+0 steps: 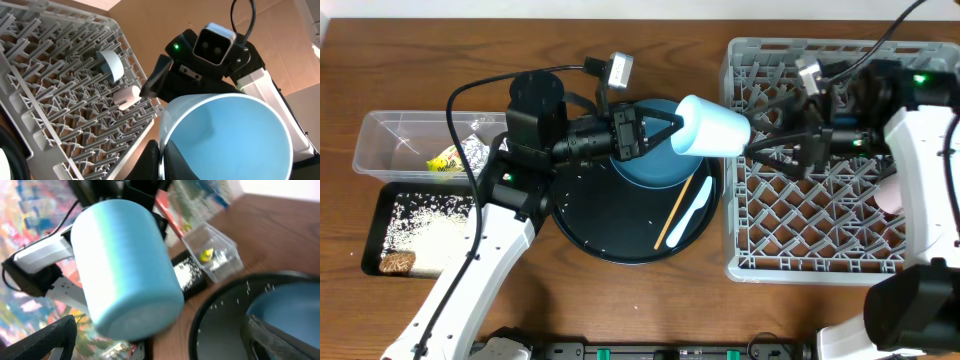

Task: Sort waste into correct bins and load items into the dishwasher rack
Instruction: 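Lift the light-blue cup and hand it to the right gripper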

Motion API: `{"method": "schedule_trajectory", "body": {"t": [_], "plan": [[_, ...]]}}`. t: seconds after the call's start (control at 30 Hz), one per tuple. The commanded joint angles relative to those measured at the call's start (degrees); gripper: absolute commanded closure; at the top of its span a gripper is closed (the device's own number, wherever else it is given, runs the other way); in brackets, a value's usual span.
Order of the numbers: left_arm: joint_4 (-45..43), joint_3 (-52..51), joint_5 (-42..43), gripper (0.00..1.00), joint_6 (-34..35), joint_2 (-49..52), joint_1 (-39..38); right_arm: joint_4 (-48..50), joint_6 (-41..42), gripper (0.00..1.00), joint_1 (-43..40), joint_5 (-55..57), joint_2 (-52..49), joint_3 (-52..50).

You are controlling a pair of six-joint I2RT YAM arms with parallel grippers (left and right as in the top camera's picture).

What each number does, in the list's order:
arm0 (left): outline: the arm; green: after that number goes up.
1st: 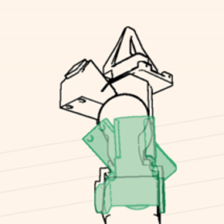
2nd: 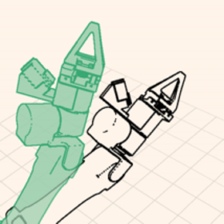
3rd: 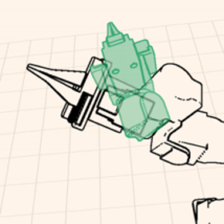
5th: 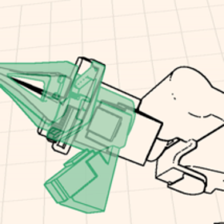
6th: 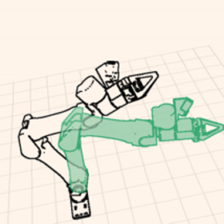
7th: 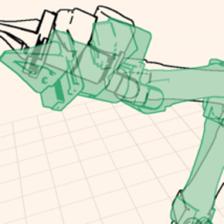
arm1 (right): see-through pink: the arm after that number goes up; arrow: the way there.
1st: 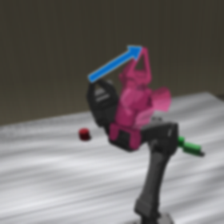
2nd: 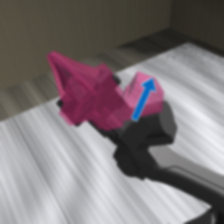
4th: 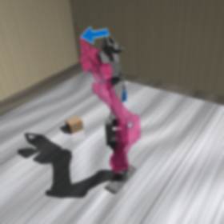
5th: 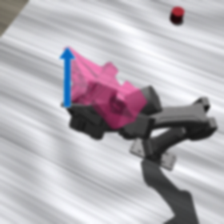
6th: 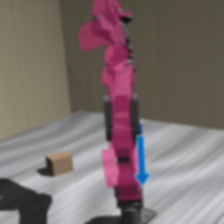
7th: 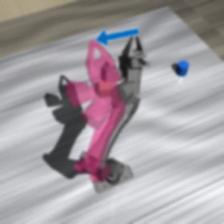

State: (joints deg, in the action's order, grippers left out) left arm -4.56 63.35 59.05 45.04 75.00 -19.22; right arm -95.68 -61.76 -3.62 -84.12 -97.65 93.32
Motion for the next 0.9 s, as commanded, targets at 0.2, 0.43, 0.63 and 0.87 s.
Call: {"method": "schedule_trajectory", "body": {"t": [0.2,0.43,0.63,0.87], "plan": [[-0.5,0.4,2.1,0.94,0.3,0.6,0.3,7.0,-3.9,0.04,8.0,-5.2,0.5,-0.3],[-0.5,0.4,2.0,0.94,0.3,0.6,0.3,8.1,-3.9,0.05,8.4,-5.2,0.5,-0.3],[-0.5,0.4,1.8,0.94,0.3,0.6,0.6,8.0,-3.9,0.05,8.1,-5.3,0.5,-0.3],[-0.2,0.4,2.9,0.94,0.3,0.6,3.3,7.0,-3.9,0.05,7.0,-4.4,0.5,-0.3]]}}
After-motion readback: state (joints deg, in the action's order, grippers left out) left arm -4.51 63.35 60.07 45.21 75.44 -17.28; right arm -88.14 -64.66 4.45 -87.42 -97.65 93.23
